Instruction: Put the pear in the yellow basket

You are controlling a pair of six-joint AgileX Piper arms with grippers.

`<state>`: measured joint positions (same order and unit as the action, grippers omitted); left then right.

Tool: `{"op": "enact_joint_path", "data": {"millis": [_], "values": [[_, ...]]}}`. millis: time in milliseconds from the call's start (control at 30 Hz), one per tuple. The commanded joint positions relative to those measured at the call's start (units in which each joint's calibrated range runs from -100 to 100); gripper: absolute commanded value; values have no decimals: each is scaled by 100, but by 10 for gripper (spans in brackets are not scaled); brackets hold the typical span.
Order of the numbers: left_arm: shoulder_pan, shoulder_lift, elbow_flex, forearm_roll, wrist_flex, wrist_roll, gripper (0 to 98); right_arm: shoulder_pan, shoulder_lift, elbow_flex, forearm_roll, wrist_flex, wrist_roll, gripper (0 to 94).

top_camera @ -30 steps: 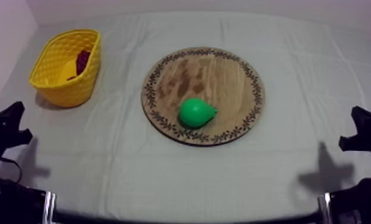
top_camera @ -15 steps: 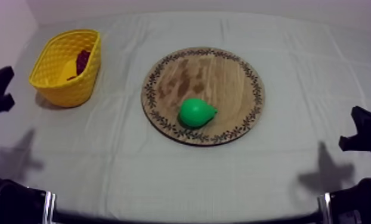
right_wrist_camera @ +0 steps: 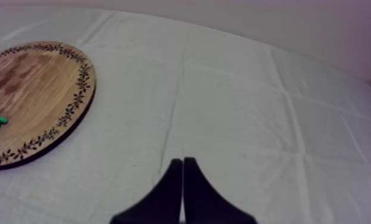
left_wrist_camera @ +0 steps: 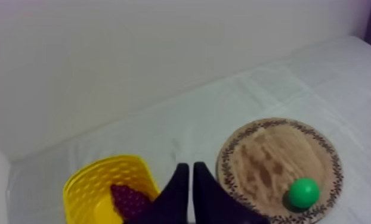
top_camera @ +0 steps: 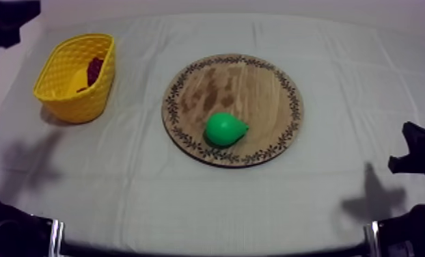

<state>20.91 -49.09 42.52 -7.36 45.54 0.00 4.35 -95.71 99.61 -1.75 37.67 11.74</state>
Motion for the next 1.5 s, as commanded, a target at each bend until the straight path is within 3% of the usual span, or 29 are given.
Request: {"op": "enact_joint_path", "data": {"millis": [0, 533, 1067, 1467], "values": [[240, 434, -708, 10, 60, -40, 0, -6, -5, 5, 2, 7, 6, 5], [1280, 2009, -1647, -167, 816, -27, 0, -6, -5, 5, 2, 7, 6, 5], [1578, 3859, -2570, -150, 945, -7, 0, -6, -5, 5, 2, 7, 6, 5], [1812, 5275, -3340, -172, 1128, -337, 0, -6, -5, 5, 2, 7, 6, 5]]}}
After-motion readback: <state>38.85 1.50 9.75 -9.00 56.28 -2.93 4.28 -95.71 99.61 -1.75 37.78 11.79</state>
